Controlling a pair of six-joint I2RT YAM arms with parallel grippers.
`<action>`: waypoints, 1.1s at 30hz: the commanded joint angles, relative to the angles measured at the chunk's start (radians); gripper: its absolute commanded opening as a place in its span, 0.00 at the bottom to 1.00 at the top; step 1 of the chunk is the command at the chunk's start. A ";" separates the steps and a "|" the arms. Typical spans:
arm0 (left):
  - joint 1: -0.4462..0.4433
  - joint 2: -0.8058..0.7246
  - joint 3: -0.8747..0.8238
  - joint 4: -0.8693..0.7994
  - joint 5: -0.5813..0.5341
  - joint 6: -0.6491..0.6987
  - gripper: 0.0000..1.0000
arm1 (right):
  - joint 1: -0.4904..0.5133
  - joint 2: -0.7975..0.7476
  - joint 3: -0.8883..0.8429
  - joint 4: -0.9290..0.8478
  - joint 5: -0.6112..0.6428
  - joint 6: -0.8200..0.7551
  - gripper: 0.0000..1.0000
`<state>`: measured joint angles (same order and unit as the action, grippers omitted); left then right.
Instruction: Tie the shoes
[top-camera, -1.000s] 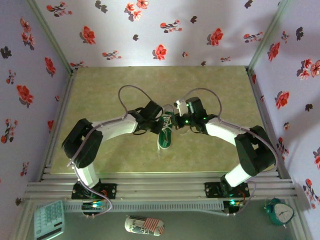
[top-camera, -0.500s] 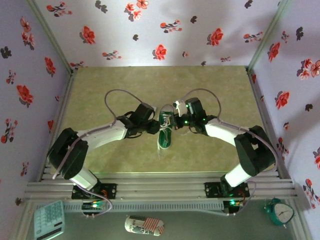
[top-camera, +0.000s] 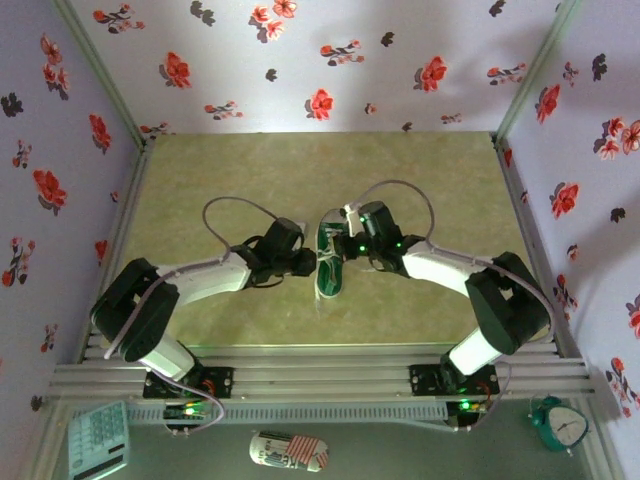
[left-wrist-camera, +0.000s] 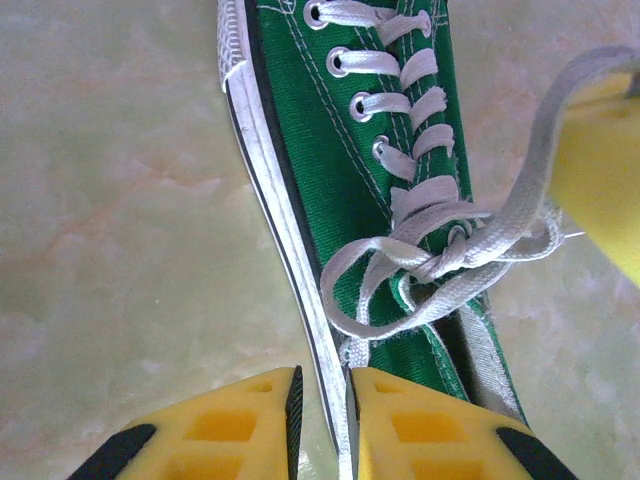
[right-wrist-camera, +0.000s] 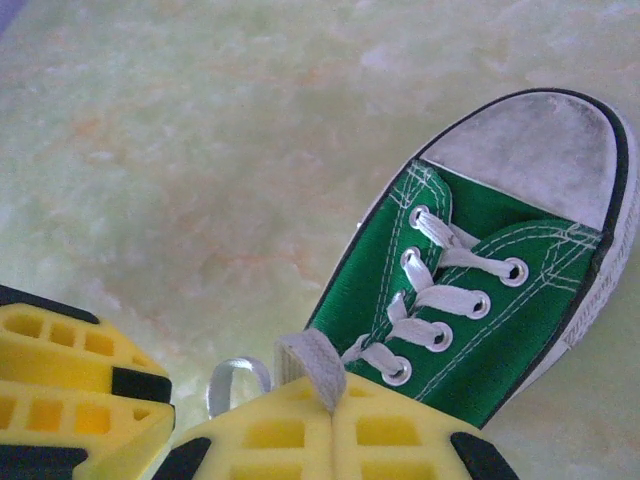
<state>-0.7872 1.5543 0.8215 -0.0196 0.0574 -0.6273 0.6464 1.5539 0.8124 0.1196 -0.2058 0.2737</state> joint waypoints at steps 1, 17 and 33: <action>0.006 -0.034 -0.005 0.043 0.004 -0.027 0.23 | 0.045 -0.024 0.001 -0.067 0.203 0.055 0.00; 0.022 -0.028 -0.014 0.080 0.001 -0.207 0.32 | 0.048 -0.004 0.043 -0.148 0.108 0.084 0.00; 0.011 0.026 -0.037 0.153 -0.018 -0.382 0.30 | 0.048 -0.014 0.041 -0.154 0.105 0.084 0.00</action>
<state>-0.7723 1.5589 0.7860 0.1066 0.0551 -0.9802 0.6941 1.5398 0.8314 -0.0254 -0.0902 0.3424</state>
